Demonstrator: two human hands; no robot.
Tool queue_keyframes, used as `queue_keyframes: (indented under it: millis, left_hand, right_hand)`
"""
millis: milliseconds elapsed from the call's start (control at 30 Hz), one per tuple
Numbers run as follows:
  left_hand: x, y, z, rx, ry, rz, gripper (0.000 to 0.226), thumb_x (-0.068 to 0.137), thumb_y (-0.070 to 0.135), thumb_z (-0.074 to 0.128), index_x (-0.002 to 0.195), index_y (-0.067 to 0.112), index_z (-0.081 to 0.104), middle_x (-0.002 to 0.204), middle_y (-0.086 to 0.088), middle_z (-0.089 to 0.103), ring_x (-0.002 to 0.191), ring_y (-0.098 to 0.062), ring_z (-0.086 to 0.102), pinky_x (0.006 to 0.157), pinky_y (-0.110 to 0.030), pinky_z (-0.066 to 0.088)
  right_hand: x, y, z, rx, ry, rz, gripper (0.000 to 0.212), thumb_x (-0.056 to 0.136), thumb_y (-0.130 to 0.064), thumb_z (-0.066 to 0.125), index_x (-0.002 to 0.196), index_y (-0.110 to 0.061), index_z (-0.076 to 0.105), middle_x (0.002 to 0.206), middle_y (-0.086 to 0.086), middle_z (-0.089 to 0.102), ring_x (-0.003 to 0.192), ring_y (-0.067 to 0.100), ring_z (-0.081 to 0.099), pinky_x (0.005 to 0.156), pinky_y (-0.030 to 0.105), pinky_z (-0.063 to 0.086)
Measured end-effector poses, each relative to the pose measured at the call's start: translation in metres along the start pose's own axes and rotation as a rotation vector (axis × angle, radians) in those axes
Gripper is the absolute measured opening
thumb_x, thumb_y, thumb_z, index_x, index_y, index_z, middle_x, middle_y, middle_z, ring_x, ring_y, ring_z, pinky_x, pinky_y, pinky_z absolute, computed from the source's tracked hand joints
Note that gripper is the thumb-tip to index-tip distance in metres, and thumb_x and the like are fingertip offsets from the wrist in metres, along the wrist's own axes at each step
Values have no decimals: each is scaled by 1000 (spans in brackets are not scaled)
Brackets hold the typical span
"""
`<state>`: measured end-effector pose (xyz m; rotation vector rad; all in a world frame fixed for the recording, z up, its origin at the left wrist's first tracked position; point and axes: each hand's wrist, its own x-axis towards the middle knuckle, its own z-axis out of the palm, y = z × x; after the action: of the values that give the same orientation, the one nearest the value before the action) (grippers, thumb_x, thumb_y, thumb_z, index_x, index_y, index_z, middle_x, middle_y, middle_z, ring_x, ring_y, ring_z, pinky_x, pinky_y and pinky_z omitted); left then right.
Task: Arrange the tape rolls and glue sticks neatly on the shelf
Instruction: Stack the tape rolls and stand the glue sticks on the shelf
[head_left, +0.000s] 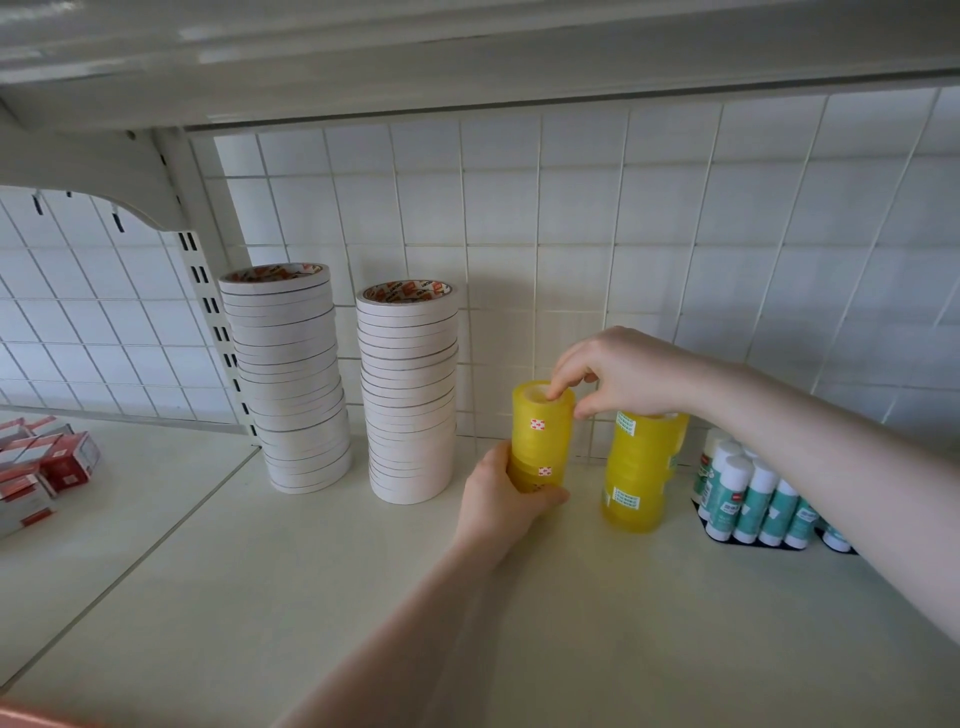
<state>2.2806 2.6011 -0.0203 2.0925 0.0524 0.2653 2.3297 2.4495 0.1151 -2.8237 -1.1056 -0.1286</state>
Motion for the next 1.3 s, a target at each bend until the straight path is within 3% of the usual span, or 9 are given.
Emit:
queue_keyframes:
  millis: [167, 567, 667, 767, 900, 1067, 1300]
  left_hand:
    - [-2, 5, 1, -114, 49, 61, 69, 63, 34, 84, 121, 24, 49, 101, 11, 57, 92, -11, 56, 77, -25, 46]
    - [1, 21, 0, -147, 102, 91, 40, 73, 32, 77, 103, 26, 53, 83, 16, 56, 80, -9, 56, 66, -22, 45]
    - [0, 22, 1, -154, 74, 83, 53, 67, 32, 81, 109, 29, 48, 92, 16, 56, 86, -8, 56, 71, -23, 48]
    - [-5, 18, 2, -50, 82, 37, 82, 55, 48, 81, 123, 20, 45, 113, 2, 56, 107, -19, 54, 87, -37, 49]
    - [-18, 13, 0, 69, 99, -37, 103, 65, 44, 80, 145, 11, 25, 141, -6, 39, 130, -20, 38, 104, -33, 35]
    - [-37, 9, -6, 163, 140, -62, 91, 68, 50, 77, 138, 12, 35, 135, -5, 43, 125, -19, 40, 102, -32, 37]
    - [-61, 12, 4, 226, 106, -21, 48, 73, 46, 73, 109, 19, 57, 104, 4, 56, 97, -13, 53, 79, -24, 41]
  right_hand:
    - [0, -1, 1, -4, 6, 4, 34, 78, -23, 72, 111, -29, 68, 107, -3, 64, 83, 13, 51, 76, 30, 43]
    - [-2, -1, -1, -3, 19, 15, 34, 77, -23, 73, 110, -30, 69, 105, -2, 64, 84, 15, 52, 78, 31, 44]
    - [-6, -3, -4, 6, 28, 11, 36, 79, -23, 71, 114, -31, 66, 105, -4, 64, 93, 12, 54, 81, 30, 44]
    - [-15, 0, -10, -7, 56, 29, 34, 83, -23, 67, 116, -27, 65, 111, -5, 66, 100, 10, 57, 88, 30, 44]
    - [-30, 11, -18, -26, 75, 64, 25, 87, -26, 62, 111, -23, 67, 111, -4, 67, 100, 11, 58, 88, 30, 45]
    - [-51, 21, -24, -38, 78, 93, 22, 89, -31, 60, 106, -22, 69, 107, -4, 68, 97, 12, 59, 86, 32, 45]
    - [-73, 35, -21, -32, 92, 76, 16, 89, -35, 58, 93, -26, 70, 98, -9, 65, 91, 10, 55, 81, 31, 44]
